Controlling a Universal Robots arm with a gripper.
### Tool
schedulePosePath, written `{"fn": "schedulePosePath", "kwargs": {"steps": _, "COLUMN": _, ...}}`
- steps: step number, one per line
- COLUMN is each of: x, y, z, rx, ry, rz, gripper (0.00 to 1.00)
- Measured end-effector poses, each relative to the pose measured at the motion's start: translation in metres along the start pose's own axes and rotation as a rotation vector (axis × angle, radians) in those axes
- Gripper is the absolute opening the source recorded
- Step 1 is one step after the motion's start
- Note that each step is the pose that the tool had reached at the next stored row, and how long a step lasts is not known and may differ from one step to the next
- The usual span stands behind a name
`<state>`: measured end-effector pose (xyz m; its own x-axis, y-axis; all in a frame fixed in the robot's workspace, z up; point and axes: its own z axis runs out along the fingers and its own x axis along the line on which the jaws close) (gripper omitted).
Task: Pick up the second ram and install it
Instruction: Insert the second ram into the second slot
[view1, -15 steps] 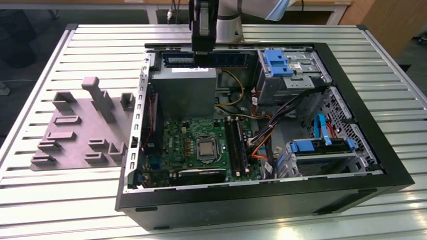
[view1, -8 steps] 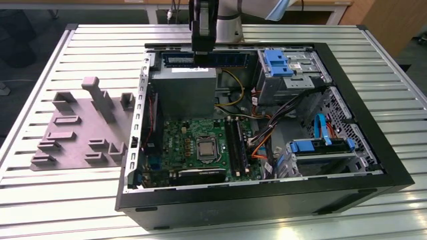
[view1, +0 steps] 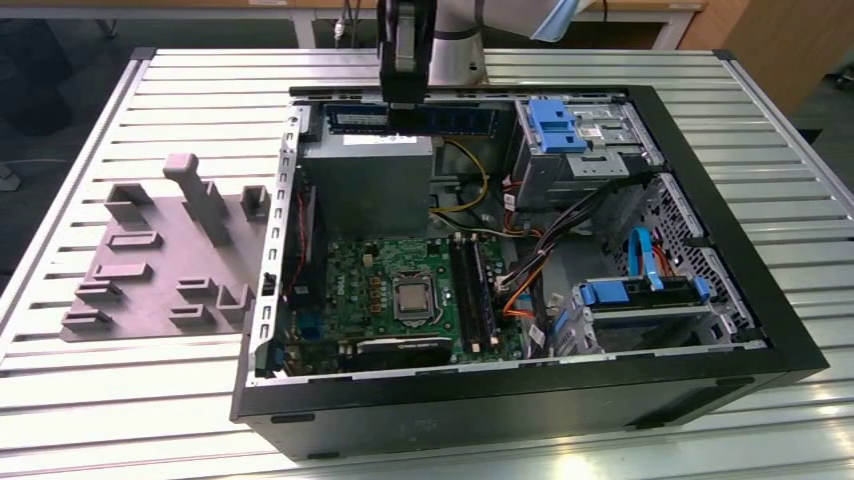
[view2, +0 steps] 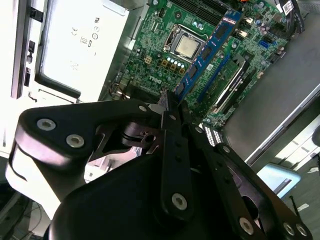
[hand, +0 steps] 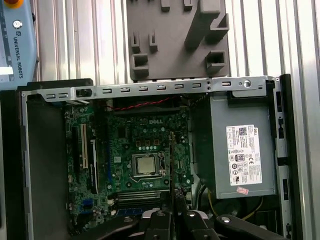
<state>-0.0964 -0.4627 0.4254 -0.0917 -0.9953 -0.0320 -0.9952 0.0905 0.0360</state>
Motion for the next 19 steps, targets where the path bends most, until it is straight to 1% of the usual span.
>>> {"fn": "schedulePosePath", "kwargs": {"steps": 4, "x": 0.0, "y": 0.0, "z": 0.0003, "rx": 0.0014, "ry": -0.0013, "rz": 0.041, "gripper": 0.14}}
{"fn": "schedulePosePath", "kwargs": {"steps": 8, "x": 0.0001, "y": 0.0, "z": 0.0007, "rx": 0.0031, "ry": -0.0028, "rz": 0.094, "gripper": 0.14}}
{"fn": "schedulePosePath", "kwargs": {"steps": 14, "x": 0.0001, "y": 0.0, "z": 0.0018, "rx": 0.0062, "ry": -0.0038, "rz": 0.181, "gripper": 0.14}}
{"fn": "schedulePosePath", "kwargs": {"steps": 19, "x": 0.0001, "y": -0.0001, "z": 0.0029, "rx": 0.0092, "ry": -0.0043, "rz": 0.266, "gripper": 0.14}}
